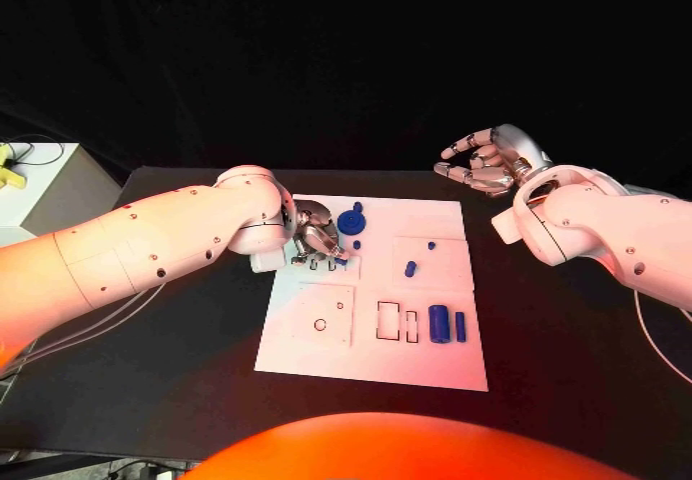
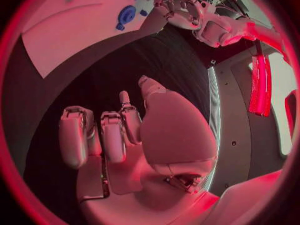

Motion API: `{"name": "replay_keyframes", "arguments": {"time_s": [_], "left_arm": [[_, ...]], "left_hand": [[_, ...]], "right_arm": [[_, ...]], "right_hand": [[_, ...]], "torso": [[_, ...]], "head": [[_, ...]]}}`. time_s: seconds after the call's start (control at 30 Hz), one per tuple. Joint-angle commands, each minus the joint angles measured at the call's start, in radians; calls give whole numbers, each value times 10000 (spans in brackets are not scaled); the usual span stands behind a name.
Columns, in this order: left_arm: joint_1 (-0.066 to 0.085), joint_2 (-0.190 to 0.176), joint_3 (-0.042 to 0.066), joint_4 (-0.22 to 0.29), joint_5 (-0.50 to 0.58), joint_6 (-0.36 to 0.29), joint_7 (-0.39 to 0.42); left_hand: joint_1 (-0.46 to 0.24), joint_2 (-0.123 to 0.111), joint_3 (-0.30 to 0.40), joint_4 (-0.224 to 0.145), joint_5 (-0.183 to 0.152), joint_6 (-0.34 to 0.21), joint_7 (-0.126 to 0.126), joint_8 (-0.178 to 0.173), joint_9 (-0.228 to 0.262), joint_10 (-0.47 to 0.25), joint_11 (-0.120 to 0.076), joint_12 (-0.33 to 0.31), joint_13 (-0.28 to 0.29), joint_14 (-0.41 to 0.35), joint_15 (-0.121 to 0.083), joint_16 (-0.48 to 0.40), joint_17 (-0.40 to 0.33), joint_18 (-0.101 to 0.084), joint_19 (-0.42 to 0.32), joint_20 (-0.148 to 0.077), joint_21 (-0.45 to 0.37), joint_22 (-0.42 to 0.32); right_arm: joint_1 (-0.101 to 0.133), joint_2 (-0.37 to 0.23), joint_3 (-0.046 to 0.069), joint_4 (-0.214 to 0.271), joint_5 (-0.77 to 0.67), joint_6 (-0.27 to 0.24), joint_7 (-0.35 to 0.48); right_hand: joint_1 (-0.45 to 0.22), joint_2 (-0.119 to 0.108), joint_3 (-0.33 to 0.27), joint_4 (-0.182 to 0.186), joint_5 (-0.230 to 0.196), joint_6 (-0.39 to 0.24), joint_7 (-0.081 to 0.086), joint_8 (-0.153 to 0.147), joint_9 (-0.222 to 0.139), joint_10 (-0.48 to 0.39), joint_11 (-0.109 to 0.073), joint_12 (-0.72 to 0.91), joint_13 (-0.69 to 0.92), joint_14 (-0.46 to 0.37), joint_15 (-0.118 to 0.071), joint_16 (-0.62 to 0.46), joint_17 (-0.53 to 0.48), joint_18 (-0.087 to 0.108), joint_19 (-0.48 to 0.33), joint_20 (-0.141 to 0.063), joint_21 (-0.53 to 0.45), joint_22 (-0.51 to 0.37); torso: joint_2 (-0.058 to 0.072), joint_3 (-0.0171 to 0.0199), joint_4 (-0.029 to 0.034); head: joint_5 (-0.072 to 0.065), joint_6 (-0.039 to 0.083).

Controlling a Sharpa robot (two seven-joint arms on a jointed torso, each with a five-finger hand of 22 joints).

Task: Assemble the parts on the task board

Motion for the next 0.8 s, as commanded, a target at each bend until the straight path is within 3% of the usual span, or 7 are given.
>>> {"name": "replay_keyframes", "arguments": {"time_s": [0.03,0.13,0.2,0.37,0.8], "left_arm": [[0,-66,5,116,73,-239,81],[-1,-158,3,203,-121,-295,17],[-2,-213,0,257,-309,-373,-28],[-12,-315,-8,367,-696,-675,-89],[-130,-280,-37,405,-1414,-1017,-157]], "left_hand": [[-170,-9,2083,-2026,125,40,-86,66,1114,139,-25,87,24,212,-39,68,609,-202,142,-31,115,151],[-379,-58,2212,-2185,411,98,-118,132,1155,243,-59,129,22,276,-70,121,714,-225,226,-58,234,305],[-539,-109,2270,-2296,787,165,-150,180,1180,382,-91,191,84,344,-102,179,835,-233,261,-86,300,370],[-662,-150,2306,-2396,1049,253,-194,221,1193,574,-134,278,198,424,-140,248,985,-267,382,-118,421,562],[-708,-173,2331,-2444,1147,305,-218,236,1193,675,-159,320,259,473,-163,290,1080,-287,458,-137,490,673]], "right_arm": [[-14,-14,0,-13,-62,162,130],[-21,-30,-2,-29,-62,167,126],[-24,-44,-4,-42,-62,161,125],[-28,-81,-6,-52,-62,136,143],[-32,-105,-7,-57,-66,95,205]], "right_hand": [[-95,-17,28,12,-39,-7,-19,-22,3,-43,-25,-20,1041,845,88,-47,1900,151,483,49,-33,1616],[-105,-17,25,9,-34,-8,-20,-22,3,-41,-25,-18,1043,843,88,-52,1893,151,484,49,-32,1617],[-115,-18,23,9,-28,-9,-19,-22,3,-45,-25,-21,1041,841,88,-54,1888,154,479,49,-45,1609],[-140,-17,17,8,-12,-11,-20,-24,3,-66,-25,-43,1021,842,88,-53,1891,157,475,49,-58,1601],[-154,-16,14,7,4,-13,-20,-25,3,-73,-24,-49,1016,840,88,-58,1884,162,467,49,-81,1587]], "torso": [[-4,9,0],[3,6,-7],[12,2,-5],[15,8,-7],[24,3,-21]], "head": [[32,-19],[59,-11],[78,4],[98,-12],[104,-52]]}}
